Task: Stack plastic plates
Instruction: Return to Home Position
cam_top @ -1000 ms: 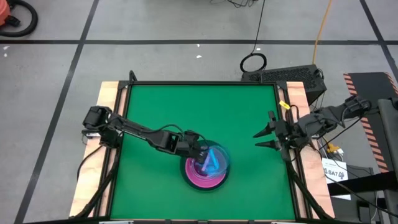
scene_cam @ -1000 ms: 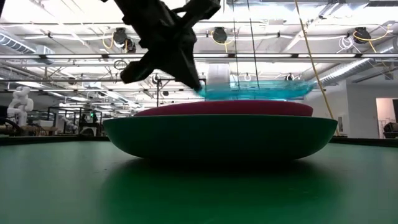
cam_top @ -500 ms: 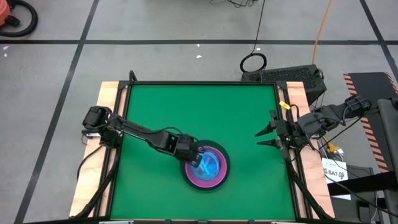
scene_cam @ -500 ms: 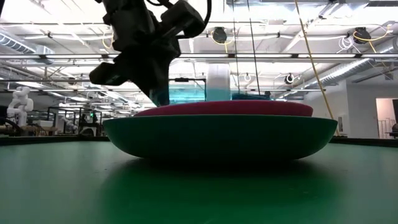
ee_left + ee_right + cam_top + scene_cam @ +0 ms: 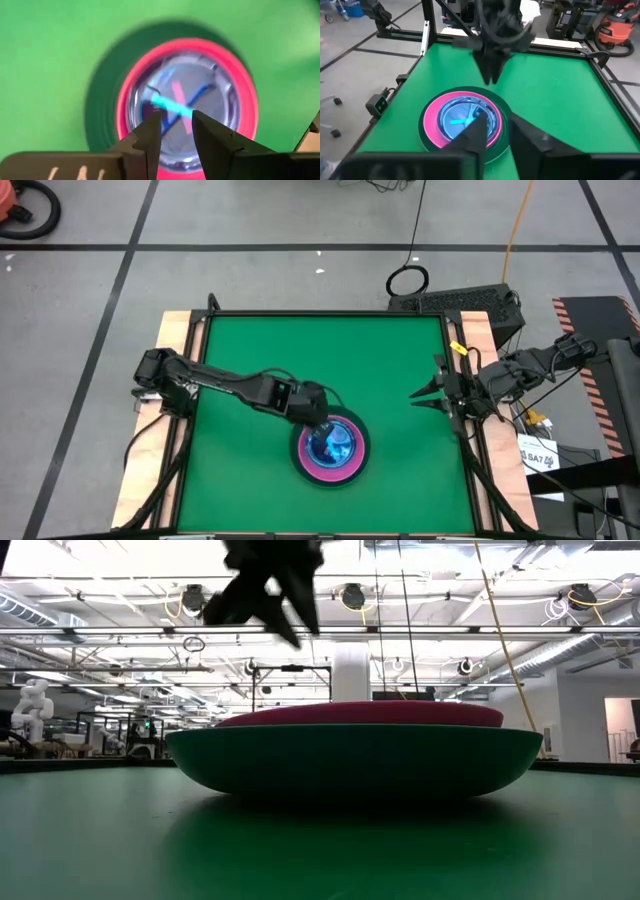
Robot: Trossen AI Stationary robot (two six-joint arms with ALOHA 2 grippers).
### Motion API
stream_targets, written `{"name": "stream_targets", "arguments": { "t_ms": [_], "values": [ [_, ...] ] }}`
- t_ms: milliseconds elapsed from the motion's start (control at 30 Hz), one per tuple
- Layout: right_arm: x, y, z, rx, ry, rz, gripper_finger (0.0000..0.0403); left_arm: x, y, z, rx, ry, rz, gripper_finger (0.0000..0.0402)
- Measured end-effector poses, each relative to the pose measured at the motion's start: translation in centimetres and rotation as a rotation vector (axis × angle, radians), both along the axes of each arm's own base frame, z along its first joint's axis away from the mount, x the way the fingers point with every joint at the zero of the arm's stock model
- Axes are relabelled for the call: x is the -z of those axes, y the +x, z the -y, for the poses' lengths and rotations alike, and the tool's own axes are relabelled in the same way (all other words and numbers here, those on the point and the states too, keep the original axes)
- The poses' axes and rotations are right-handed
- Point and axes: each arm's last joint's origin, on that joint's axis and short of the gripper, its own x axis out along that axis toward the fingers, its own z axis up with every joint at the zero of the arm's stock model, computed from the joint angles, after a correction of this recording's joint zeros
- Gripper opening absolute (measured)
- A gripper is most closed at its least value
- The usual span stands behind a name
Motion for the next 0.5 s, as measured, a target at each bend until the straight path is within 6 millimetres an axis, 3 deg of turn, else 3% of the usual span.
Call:
{"name": "stream_targets", "arguments": {
  "t_ms": [133, 300, 433, 500],
  "values": [
    [0.0, -0.2, 0.2, -0.01, -0.036, 0.002, 0.0014, -3.5, 0.6, -1.0, 0.111, 0.122, 0.055, 0.0116],
    [-0.1, -0.8, 0.8, 0.018, -0.036, 0.013, 0.0007, -8.2, 1.4, -2.7, 0.301, 0.224, 0.21, 0.0072],
    [-0.5, -1.6, 1.4, 0.039, -0.028, 0.052, 0.0002, -9.5, 1.4, -4.9, 0.376, 0.295, 0.233, 0.0014],
    [-0.7, -2.1, 1.7, 0.044, -0.029, 0.073, 0.0001, -9.9, 1.2, -6.1, 0.399, 0.337, 0.237, 0.0007]
  ]
}}
